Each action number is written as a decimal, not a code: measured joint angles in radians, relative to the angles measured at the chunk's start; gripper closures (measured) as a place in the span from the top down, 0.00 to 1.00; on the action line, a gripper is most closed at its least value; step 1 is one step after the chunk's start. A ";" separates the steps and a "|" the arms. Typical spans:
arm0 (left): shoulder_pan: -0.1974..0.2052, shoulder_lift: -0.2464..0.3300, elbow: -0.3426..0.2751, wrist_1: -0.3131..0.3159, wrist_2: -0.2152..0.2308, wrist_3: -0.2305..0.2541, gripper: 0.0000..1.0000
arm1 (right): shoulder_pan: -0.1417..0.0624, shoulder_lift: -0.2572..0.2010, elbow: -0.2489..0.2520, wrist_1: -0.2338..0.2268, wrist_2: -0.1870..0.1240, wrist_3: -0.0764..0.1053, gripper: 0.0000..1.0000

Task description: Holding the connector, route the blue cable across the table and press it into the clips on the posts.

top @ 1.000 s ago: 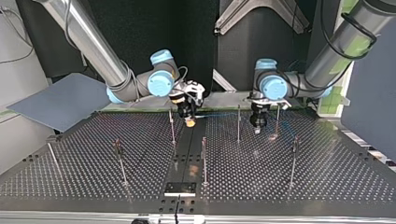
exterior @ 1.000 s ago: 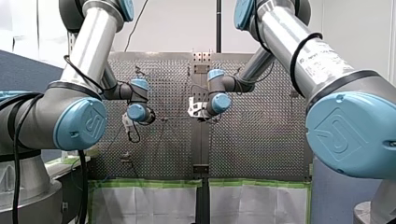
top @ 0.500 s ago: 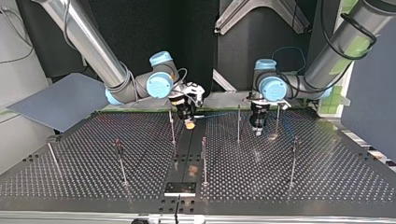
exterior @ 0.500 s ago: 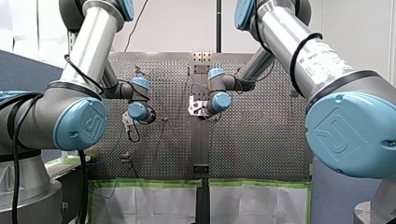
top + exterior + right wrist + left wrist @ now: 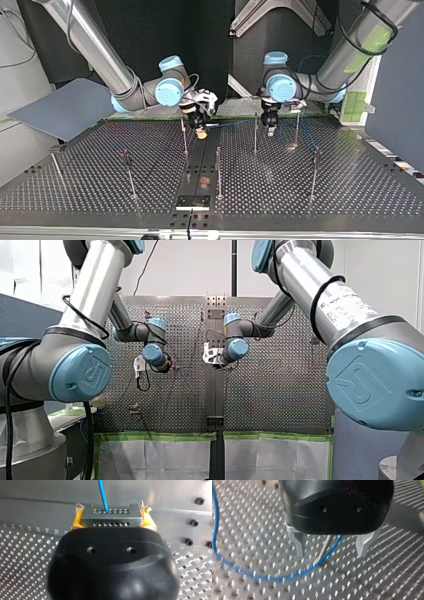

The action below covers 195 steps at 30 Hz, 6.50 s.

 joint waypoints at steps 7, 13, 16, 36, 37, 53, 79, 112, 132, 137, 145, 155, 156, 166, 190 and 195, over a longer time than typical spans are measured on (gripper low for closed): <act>-0.040 0.057 -0.057 -0.058 -0.058 0.020 1.00 | -0.001 0.000 0.000 0.001 0.000 -0.002 0.00; -0.063 0.107 -0.094 -0.108 -0.108 0.044 1.00 | -0.001 0.000 0.000 0.004 0.000 -0.004 0.00; -0.076 0.136 -0.107 -0.137 -0.137 0.048 1.00 | -0.001 0.000 0.000 0.005 0.000 -0.002 0.00; -0.236 0.155 -0.057 -0.091 -0.134 -0.079 1.00 | -0.026 0.000 0.000 0.008 0.000 0.006 0.00; -0.243 0.148 -0.050 -0.086 -0.133 -0.084 1.00 | -0.027 0.000 0.000 0.008 0.000 0.006 0.00; -0.258 0.036 0.010 -0.070 -0.134 -0.107 1.00 | -0.033 0.000 0.000 0.008 0.000 0.006 0.00; -0.242 -0.110 0.098 0.046 -0.155 -0.162 1.00 | -0.036 0.000 0.000 0.007 0.000 0.002 0.00; -0.260 -0.156 0.183 0.008 -0.273 -0.142 0.00 | -0.045 0.000 0.000 0.006 0.000 0.001 0.00; -0.283 -0.026 0.157 -0.090 -0.349 -0.152 0.00 | -0.049 -0.079 -0.006 0.057 -0.001 0.007 0.00; -0.287 0.023 0.148 -0.109 -0.349 -0.144 0.00 | -0.052 -0.127 -0.006 0.102 -0.001 0.012 0.00; -0.304 0.088 0.147 -0.144 -0.343 -0.130 0.00 | -0.053 -0.193 -0.004 0.169 -0.001 0.014 0.00; -0.316 0.179 0.147 -0.169 -0.315 -0.128 0.00 | -0.054 -0.276 0.003 0.252 -0.017 0.024 0.00; -0.316 0.186 0.147 -0.169 -0.308 -0.127 0.00 | -0.055 -0.284 0.003 0.260 -0.018 0.025 0.00; -0.317 0.268 0.161 -0.158 -0.245 -0.110 0.00 | -0.060 -0.373 0.003 0.296 -0.056 0.031 0.00; -0.269 0.209 0.228 -0.131 -0.170 -0.127 0.00 | -0.077 -0.347 -0.031 0.292 -0.134 0.035 0.00; -0.265 0.209 0.233 -0.139 -0.178 -0.125 0.00 | -0.078 -0.347 -0.043 0.292 -0.136 0.035 0.00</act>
